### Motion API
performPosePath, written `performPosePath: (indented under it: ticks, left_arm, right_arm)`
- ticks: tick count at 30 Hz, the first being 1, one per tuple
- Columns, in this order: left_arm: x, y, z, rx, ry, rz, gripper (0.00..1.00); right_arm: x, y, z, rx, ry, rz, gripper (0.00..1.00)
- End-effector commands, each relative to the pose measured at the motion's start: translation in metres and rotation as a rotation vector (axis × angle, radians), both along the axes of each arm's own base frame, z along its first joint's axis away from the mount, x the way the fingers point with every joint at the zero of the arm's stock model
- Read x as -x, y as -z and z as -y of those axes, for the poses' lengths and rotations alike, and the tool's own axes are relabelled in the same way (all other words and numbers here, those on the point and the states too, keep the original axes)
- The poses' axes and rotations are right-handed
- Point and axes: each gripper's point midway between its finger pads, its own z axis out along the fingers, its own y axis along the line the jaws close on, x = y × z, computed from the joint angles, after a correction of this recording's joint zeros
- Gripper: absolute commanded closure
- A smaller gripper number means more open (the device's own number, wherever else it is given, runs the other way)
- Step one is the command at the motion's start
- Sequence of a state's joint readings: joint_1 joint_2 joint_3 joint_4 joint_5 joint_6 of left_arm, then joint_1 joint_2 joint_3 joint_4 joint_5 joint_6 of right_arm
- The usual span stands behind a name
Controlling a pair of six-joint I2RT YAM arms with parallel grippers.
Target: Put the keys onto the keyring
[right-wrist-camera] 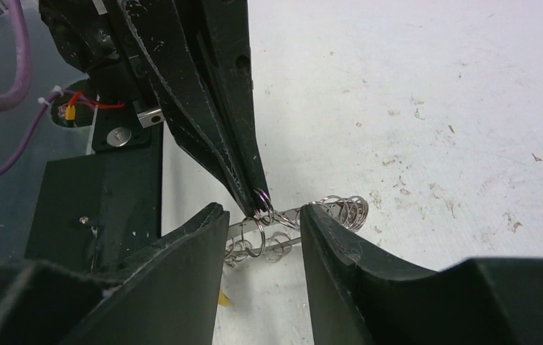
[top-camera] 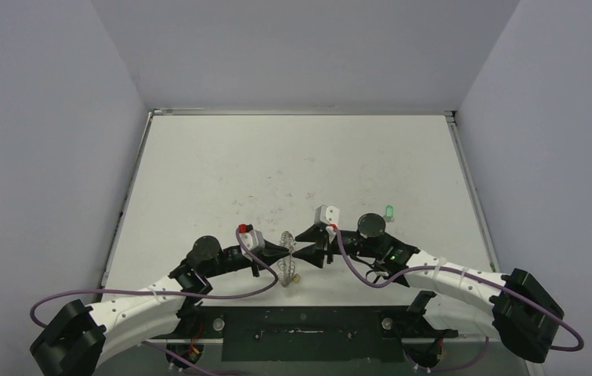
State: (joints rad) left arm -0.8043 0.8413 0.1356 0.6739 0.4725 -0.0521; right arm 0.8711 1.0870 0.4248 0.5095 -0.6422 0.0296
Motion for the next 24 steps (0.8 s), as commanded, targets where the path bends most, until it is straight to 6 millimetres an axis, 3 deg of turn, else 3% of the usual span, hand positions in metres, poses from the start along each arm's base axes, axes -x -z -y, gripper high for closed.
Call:
performPosePath:
  ticks: [1,8,16,24]
  left_arm:
    - [-0.002,-0.011,0.001,0.021,-0.007,0.034,1.00]
    - [0.001,-0.014,0.003,0.024,0.014,0.042,1.00]
    - [0.003,-0.015,0.004,0.019,0.032,0.040,1.00]
    - [0.003,-0.018,0.005,0.006,0.039,0.037,1.00]
  right_arm:
    - [0.000,-0.019,-0.001,0.003,-0.034,0.096,0.59]
    - [0.003,-0.012,-0.006,0.045,-0.092,0.101,0.68]
    - [-0.002,-0.021,-0.016,0.017,-0.104,0.115,0.67]
    - [0.004,-0.008,-0.018,0.090,-0.161,0.122,0.71]
